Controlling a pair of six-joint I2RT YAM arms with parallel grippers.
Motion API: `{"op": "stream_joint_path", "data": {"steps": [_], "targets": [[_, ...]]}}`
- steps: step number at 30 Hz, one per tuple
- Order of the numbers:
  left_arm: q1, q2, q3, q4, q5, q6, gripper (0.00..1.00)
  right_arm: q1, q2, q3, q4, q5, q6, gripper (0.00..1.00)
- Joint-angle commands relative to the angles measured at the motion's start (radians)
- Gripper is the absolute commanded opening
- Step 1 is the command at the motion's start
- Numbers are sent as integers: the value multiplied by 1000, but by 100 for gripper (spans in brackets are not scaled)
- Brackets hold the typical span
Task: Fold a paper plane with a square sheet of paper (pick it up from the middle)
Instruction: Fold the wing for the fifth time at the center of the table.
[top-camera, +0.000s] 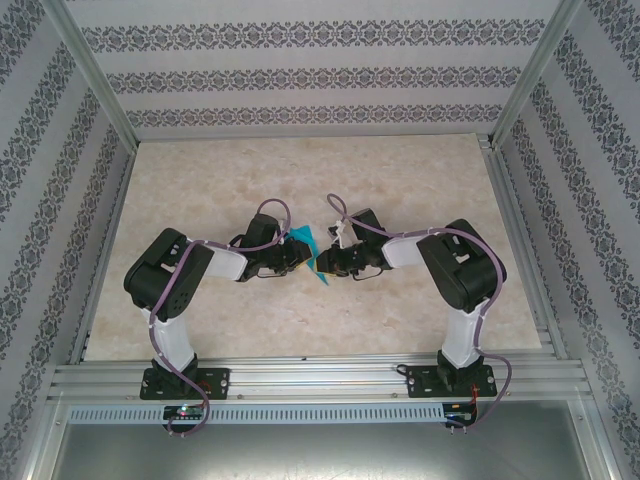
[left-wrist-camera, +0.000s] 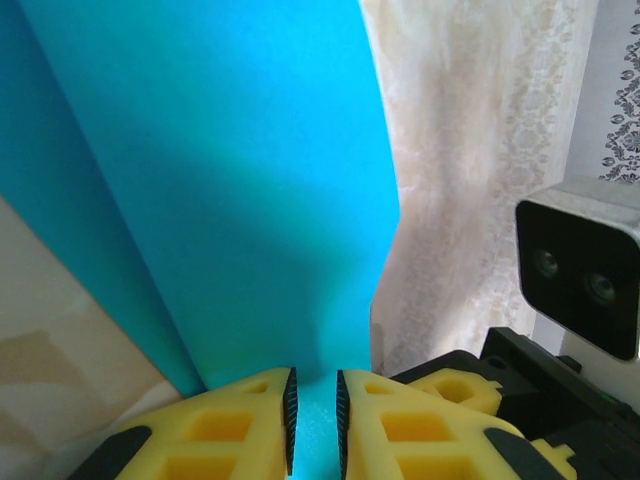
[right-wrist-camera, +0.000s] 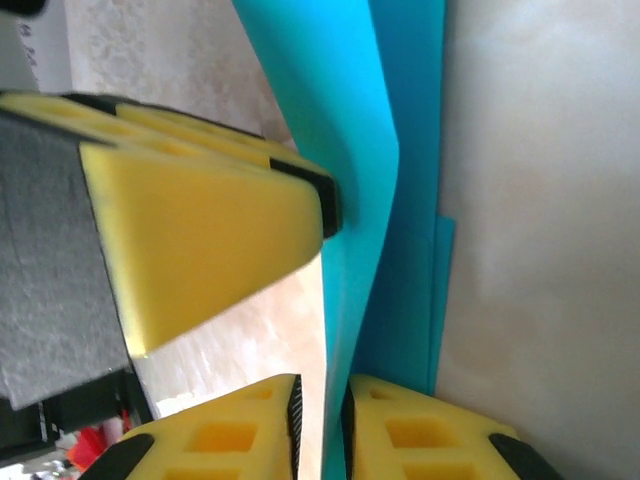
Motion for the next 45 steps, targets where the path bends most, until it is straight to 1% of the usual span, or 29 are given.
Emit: {"op": "stream_joint_path", "data": {"steps": [1, 5, 9, 21, 34, 40, 45], "targets": [[-8, 33, 9, -88, -64, -3, 22, 11, -52, 25, -135, 48, -164, 22], [-8, 37, 17, -112, -69, -6, 22, 23, -80, 52, -226, 98, -255, 23], [-8, 46, 22, -116, -69, -8, 21, 46, -90, 75, -281, 149, -301, 24], [-6, 54, 22, -125, -70, -17, 20, 84, -64, 122, -343, 245, -364, 23], [1, 59, 29, -140, -66, -14, 20, 104, -52, 140, -364, 270, -436, 22], [3, 59, 30, -140, -58, -14, 20, 103, -35, 146, -364, 284, -431, 19], [8, 52, 37, -150, -51, -7, 20, 95, -37, 137, -352, 275, -423, 12]]}}
